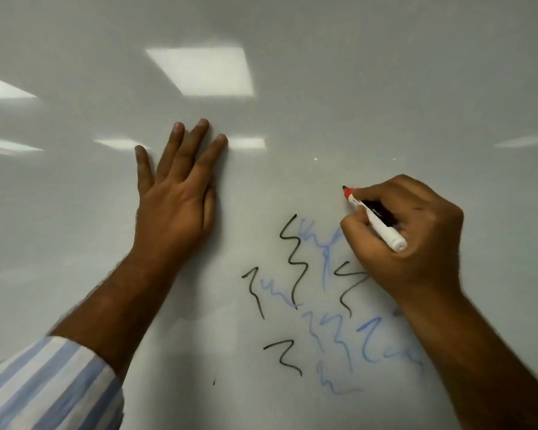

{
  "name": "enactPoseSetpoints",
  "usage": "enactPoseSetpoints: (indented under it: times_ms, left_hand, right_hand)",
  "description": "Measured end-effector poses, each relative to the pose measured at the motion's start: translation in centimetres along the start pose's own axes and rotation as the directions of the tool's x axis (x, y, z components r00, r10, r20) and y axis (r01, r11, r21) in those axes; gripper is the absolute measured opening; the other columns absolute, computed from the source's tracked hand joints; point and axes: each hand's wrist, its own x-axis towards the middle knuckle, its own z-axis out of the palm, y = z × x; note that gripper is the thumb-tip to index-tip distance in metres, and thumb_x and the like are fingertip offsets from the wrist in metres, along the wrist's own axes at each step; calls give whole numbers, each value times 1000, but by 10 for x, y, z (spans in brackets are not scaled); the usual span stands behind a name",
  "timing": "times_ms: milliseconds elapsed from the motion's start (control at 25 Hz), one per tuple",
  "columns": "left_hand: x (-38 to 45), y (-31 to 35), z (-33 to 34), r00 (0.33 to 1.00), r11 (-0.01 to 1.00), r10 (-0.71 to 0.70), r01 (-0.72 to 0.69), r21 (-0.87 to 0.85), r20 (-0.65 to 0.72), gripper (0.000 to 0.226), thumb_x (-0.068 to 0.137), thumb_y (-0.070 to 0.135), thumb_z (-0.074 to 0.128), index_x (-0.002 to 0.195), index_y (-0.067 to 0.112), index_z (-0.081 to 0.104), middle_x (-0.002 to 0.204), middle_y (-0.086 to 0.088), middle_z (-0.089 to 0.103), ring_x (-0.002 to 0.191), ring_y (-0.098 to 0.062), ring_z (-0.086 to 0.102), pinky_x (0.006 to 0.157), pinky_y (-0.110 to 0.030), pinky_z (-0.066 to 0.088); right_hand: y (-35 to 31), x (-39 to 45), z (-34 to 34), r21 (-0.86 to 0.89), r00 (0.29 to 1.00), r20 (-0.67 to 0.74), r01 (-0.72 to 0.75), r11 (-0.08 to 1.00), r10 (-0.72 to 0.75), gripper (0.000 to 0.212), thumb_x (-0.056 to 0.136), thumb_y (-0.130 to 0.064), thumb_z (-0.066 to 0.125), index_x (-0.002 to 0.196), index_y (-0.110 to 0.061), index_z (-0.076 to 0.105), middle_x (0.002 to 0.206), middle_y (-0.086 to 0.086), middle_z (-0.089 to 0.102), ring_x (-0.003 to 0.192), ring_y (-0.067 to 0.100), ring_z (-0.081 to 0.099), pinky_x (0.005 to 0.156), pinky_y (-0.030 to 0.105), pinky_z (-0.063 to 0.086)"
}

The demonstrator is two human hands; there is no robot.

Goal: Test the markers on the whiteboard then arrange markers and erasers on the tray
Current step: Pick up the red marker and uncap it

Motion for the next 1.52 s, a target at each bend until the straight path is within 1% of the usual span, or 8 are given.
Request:
enactPoseSetpoints:
  times_ms: [160,320,480,600,960,1120,1240,1520]
  left_hand:
    - [-4,1,4,998,999,-49,49,7,-27,60,108,32,34,167,30,25,177,5,17,165,-18,7,131,-60,1]
    - [-10,0,5,998,998,-57,57,17,-30,61,109,38,35,168,26,24,177,3,15,165,-19,7,132,-58,4]
    - [-19,0,5,998,998,-65,66,10,-25,64,108,41,36,169,24,22,178,1,14,165,-20,6,133,-54,4]
    - [-29,-3,3,998,998,-65,65,11,-5,67,106,40,38,169,23,20,178,-1,12,165,-20,5,133,-53,4]
    - [-74,-19,-2,1000,999,-25,26,-37,18,64,105,25,40,167,15,26,177,-5,17,165,-21,9,134,-49,13]
    - [-87,-24,-3,999,995,-22,25,-99,27,67,101,13,45,167,15,28,176,-4,18,165,-19,11,134,-47,13]
    - [-94,-25,-2,999,988,-31,28,-151,-19,64,102,3,45,164,11,35,174,-6,26,164,-20,16,133,-45,15]
    - [-103,-29,2,994,975,-7,-17,-222,-107,60,100,-12,46,157,8,48,167,-8,39,160,-24,29,131,-47,25]
  right_hand:
    - [-6,-14,-14,23,994,64,-95,995,93,8,80,-10,70,80,-11,78,76,0,69,65,18,64,60,30,48]
    - [-28,-37,-18,169,924,378,-126,978,54,12,83,-21,68,86,-20,79,80,-10,69,68,9,66,61,32,54]
    - [-46,-35,18,196,962,248,68,978,-117,26,98,-16,67,122,-9,77,103,2,75,85,17,70,77,27,58]
    - [-53,-26,53,104,941,308,111,988,-138,33,100,-19,65,131,-13,74,91,3,77,74,21,69,66,39,61]
    - [-76,-48,26,174,871,462,-273,946,167,29,88,-32,60,103,-24,83,75,-13,76,63,5,68,56,18,54]
    - [-97,-54,42,288,952,294,-171,942,83,32,97,-25,63,123,-15,78,102,-5,80,78,10,73,72,25,59]
    - [-117,-55,69,242,879,477,-115,963,-15,36,98,-28,60,129,-18,76,109,-2,81,87,16,77,78,35,64]
    - [-113,-77,41,66,845,529,-132,989,78,36,92,-30,61,122,-20,79,101,-4,82,80,14,78,73,29,67]
